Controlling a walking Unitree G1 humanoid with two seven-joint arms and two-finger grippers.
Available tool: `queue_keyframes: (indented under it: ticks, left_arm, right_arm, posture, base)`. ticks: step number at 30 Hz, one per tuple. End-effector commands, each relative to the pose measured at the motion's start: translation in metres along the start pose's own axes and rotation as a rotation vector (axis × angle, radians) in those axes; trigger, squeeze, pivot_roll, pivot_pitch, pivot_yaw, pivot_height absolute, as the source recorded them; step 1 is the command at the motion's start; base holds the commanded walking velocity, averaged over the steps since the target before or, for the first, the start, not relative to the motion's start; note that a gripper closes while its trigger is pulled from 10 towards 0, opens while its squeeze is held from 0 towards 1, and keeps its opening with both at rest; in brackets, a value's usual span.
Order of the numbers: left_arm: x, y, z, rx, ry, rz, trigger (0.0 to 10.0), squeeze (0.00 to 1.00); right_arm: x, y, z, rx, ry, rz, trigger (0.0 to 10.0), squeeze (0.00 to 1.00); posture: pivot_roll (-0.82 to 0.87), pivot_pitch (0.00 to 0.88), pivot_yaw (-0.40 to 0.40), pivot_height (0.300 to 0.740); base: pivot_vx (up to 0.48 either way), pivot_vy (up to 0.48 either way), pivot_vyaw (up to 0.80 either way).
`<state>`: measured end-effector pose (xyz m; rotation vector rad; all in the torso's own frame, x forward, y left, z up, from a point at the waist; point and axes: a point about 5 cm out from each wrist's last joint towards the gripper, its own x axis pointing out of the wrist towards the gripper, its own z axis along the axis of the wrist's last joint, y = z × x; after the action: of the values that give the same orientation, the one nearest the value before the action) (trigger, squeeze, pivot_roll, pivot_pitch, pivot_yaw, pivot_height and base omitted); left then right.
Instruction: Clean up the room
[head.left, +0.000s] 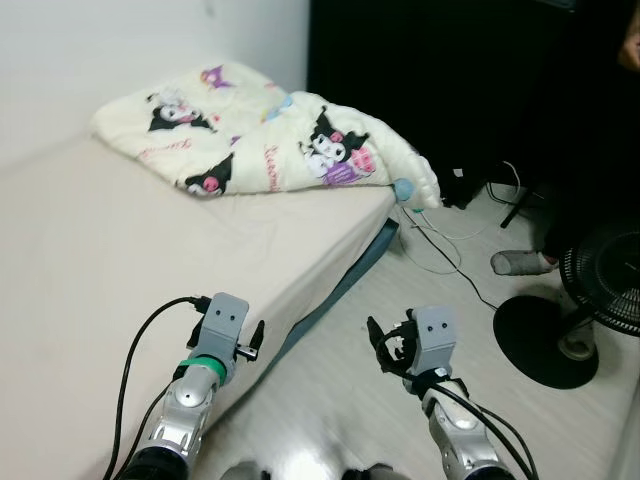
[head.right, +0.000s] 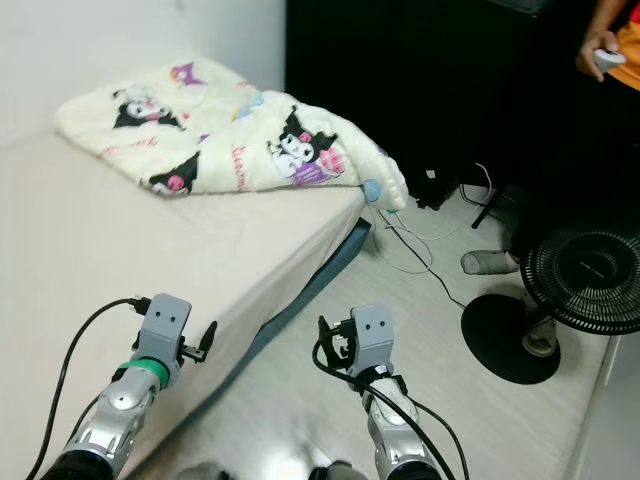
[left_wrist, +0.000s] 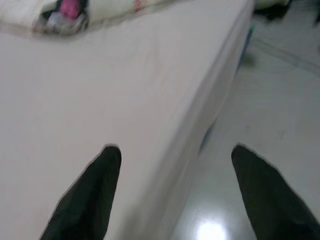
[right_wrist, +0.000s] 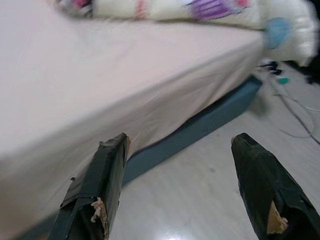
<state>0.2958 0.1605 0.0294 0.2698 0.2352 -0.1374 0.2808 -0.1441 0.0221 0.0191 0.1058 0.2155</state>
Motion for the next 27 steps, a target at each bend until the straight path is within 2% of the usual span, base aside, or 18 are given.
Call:
queue_keyframes:
  ticks: [1, 9, 27]
  left_arm:
    - [-0.0027, -0.0020, -0.0068, 0.001, 0.025, -0.006, 10.0, 0.00]
    - [-0.0027, -0.0017, -0.0066, 0.002, 0.025, -0.004, 10.0, 0.00]
    - [-0.0015, -0.0035, -0.0052, 0.003, 0.032, -0.010, 10.0, 0.00]
  right_arm:
    - [-0.0040, 0.0014, -0.0063, 0.007, 0.024, 0.001, 10.0, 0.00]
    - [-0.0041, 0.0018, -0.0065, 0.018, 0.022, -0.001, 10.0, 0.00]
    - [-0.0038, 0.0036, -0.0066, 0.030, 0.021, 0.002, 10.0, 0.00]
  posture:
    - [0.05, 0.056, 0.002, 0.711]
    - [0.05, 0.060, 0.003, 0.711]
    - [0.05, 0.062, 0.005, 0.711]
  base:
    - [-0.300, 0.000, 0.00]
    - [-0.290, 0.000, 0.00]
    - [0.000, 0.000, 0.00]
